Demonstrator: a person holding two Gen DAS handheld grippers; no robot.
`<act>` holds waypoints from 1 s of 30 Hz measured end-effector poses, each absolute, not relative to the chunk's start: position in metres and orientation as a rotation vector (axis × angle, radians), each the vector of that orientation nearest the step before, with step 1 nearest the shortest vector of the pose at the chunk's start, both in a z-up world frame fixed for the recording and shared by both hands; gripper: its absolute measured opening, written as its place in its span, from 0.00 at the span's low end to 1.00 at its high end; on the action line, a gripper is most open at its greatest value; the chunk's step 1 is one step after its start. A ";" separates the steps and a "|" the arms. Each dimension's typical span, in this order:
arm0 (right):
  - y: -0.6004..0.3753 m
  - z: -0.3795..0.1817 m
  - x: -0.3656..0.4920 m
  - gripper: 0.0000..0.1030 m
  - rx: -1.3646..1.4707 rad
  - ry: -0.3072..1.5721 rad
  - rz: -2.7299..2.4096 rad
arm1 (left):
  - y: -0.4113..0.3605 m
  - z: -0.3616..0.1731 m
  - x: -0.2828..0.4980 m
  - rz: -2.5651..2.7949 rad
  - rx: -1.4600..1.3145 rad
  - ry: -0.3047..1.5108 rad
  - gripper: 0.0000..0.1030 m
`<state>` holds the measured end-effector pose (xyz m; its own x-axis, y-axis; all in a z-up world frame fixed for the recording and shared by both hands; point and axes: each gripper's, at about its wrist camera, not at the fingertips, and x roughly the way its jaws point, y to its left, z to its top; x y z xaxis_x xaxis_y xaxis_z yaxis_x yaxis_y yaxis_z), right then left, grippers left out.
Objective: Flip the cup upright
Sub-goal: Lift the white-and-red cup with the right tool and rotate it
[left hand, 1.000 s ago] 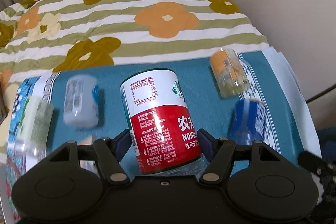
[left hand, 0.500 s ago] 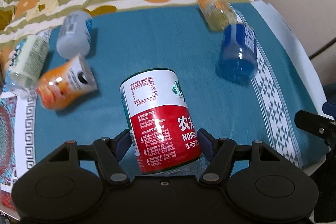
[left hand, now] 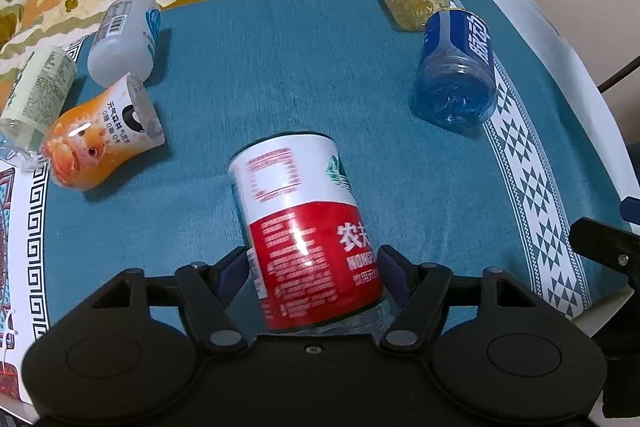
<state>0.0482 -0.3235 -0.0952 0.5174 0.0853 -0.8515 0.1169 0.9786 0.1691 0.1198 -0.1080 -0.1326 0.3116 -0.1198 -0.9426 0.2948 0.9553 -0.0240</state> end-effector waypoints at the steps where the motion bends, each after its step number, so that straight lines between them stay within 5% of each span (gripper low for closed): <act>1: -0.324 -0.095 0.048 1.00 0.216 1.028 -0.019 | -0.109 -0.132 0.120 -0.274 0.167 1.224 0.83; 3: -0.324 -0.095 0.048 1.00 0.215 1.028 -0.020 | -0.110 -0.131 0.119 -0.272 0.176 1.214 0.92; 15: -0.328 -0.078 0.041 1.00 0.203 0.997 -0.004 | -0.107 -0.107 0.104 -0.268 0.136 1.174 0.99; 30: -0.268 -0.020 0.091 1.00 0.127 1.031 0.180 | -0.031 -0.048 0.062 -0.250 -0.008 1.067 1.00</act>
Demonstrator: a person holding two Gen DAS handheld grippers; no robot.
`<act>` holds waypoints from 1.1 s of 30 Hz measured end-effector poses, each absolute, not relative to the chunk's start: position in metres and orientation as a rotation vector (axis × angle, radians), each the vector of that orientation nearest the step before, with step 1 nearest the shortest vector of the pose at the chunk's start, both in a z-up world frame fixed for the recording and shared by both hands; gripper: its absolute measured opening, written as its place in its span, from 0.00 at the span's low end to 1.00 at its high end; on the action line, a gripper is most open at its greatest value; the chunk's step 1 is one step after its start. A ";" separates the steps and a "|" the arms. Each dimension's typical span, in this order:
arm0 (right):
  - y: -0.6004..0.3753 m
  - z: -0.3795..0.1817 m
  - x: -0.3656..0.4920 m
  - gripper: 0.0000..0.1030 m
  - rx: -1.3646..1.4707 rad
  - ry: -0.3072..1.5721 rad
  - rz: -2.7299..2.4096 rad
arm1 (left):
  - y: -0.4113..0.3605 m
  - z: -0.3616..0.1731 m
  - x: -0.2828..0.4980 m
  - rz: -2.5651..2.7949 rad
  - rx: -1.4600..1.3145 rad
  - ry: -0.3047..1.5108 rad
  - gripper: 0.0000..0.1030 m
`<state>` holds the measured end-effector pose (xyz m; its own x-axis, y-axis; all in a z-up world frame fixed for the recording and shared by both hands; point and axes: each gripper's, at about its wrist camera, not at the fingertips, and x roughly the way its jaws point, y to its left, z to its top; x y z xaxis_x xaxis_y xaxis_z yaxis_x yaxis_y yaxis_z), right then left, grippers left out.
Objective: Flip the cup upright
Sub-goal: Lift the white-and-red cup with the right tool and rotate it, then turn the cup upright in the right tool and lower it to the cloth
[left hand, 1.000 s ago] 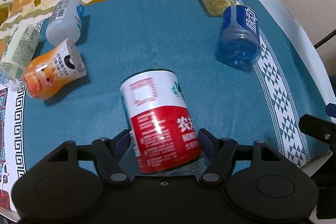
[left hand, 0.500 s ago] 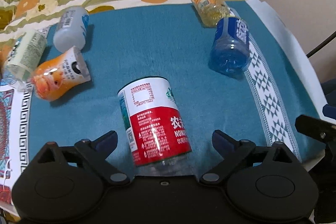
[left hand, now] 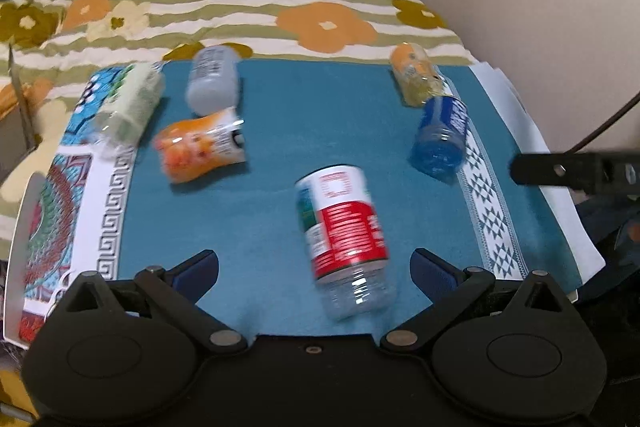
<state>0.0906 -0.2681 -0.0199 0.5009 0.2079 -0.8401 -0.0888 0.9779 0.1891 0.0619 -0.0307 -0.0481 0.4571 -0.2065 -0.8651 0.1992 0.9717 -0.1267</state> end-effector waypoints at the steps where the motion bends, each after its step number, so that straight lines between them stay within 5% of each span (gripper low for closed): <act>1: -0.259 -0.021 0.097 1.00 0.129 1.048 0.203 | -0.023 -0.048 0.061 -0.249 -0.019 1.066 1.00; 15: -0.171 -0.103 0.183 1.00 0.124 1.350 0.267 | 0.072 -0.065 0.051 -0.176 -0.145 1.029 1.00; 26: -0.171 -0.135 0.194 0.75 0.250 1.457 0.263 | 0.091 -0.076 0.054 -0.154 -0.184 1.058 1.00; 33: -0.174 -0.136 0.190 0.74 0.271 1.436 0.271 | 0.090 -0.073 0.055 -0.161 -0.183 1.056 1.00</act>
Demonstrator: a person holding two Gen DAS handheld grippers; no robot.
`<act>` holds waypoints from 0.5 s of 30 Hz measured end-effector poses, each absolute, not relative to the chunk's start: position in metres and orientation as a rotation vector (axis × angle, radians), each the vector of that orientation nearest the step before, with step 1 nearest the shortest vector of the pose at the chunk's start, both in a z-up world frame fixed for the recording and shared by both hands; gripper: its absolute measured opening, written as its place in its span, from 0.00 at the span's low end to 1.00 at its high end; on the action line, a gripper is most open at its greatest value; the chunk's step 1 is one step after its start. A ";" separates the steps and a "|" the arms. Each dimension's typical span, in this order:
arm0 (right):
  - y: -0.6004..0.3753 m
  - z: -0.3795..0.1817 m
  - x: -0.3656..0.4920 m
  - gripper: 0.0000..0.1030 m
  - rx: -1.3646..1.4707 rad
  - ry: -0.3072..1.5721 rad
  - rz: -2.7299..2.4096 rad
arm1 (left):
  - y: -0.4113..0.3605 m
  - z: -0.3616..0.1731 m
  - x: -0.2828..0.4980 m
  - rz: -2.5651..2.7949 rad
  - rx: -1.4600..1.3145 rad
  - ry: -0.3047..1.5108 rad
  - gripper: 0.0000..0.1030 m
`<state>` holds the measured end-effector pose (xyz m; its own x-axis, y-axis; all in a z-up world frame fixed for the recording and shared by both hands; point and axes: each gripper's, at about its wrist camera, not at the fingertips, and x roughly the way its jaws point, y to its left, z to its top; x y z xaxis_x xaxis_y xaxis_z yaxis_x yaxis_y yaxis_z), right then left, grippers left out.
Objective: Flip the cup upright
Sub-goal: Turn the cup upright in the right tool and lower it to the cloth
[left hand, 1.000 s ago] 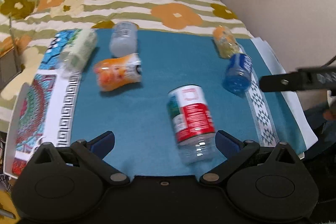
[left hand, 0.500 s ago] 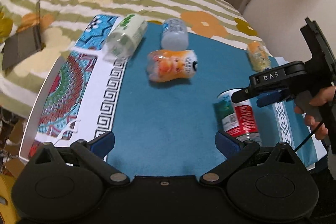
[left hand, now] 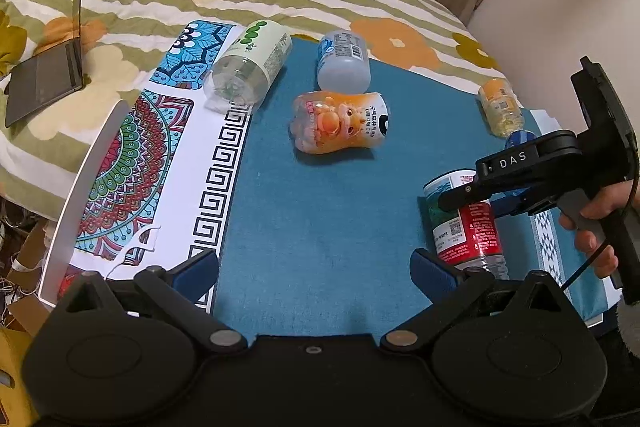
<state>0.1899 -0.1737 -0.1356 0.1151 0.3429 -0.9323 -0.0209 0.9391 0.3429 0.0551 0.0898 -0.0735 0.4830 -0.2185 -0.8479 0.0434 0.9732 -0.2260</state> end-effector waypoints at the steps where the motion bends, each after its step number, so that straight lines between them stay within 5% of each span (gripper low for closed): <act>1: -0.173 -0.135 0.189 0.73 0.268 1.432 0.272 | 0.090 -0.074 0.055 -0.162 -0.185 1.057 1.00; 11: -0.183 -0.085 0.169 0.73 0.281 1.281 0.308 | 0.087 -0.058 0.053 -0.175 -0.161 1.034 1.00; 15: -0.192 -0.051 0.141 0.74 0.279 0.977 0.246 | 0.084 -0.051 0.051 -0.176 -0.131 1.013 1.00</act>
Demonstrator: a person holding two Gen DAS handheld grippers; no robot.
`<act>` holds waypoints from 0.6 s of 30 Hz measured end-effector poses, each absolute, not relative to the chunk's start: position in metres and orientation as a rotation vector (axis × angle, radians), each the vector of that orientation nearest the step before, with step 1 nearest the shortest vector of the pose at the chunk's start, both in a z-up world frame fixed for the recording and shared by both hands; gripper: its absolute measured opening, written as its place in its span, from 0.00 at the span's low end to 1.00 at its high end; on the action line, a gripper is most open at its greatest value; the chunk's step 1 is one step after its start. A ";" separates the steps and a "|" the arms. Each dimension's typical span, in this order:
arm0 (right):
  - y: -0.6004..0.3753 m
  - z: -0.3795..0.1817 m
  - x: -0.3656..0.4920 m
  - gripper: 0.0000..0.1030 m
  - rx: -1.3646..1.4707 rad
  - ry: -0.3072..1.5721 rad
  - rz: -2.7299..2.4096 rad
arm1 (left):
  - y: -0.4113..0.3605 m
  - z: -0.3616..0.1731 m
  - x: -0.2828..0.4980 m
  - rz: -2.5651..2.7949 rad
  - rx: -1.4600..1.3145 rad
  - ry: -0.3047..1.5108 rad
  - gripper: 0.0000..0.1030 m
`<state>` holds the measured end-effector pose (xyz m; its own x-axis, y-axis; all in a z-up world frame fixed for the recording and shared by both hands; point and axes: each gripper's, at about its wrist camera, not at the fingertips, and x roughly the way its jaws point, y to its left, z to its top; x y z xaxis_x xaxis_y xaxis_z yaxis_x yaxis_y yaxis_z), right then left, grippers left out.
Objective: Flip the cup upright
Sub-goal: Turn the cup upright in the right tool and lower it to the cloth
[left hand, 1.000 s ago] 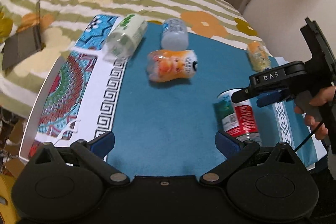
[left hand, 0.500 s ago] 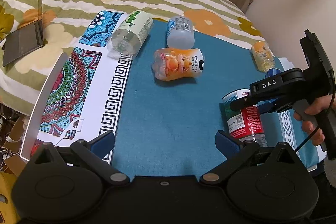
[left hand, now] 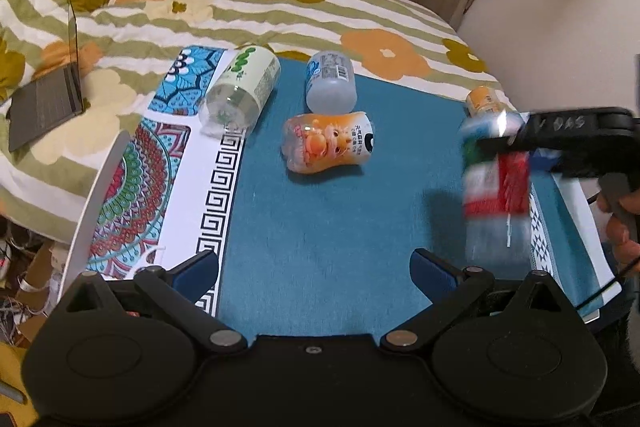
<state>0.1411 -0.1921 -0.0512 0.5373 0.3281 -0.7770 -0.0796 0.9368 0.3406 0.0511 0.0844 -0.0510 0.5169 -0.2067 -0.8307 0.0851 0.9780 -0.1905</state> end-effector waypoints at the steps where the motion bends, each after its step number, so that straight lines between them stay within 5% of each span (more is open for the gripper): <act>1: -0.192 -0.048 0.130 0.74 0.266 0.864 0.216 | 0.084 -0.052 0.051 -0.175 -0.125 1.012 1.00; 6: -0.177 -0.080 0.095 0.74 0.263 0.511 0.075 | 0.085 -0.064 0.051 -0.167 -0.107 1.035 1.00; 18: -0.148 -0.137 0.096 0.74 0.208 0.327 -0.020 | 0.096 -0.091 0.040 -0.155 0.012 1.065 1.00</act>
<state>0.0961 -0.1483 -0.1370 0.9472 0.0141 -0.3204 0.0531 0.9784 0.2000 0.0400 0.0957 -0.0908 0.4748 -0.1209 -0.8718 0.1327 0.9890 -0.0649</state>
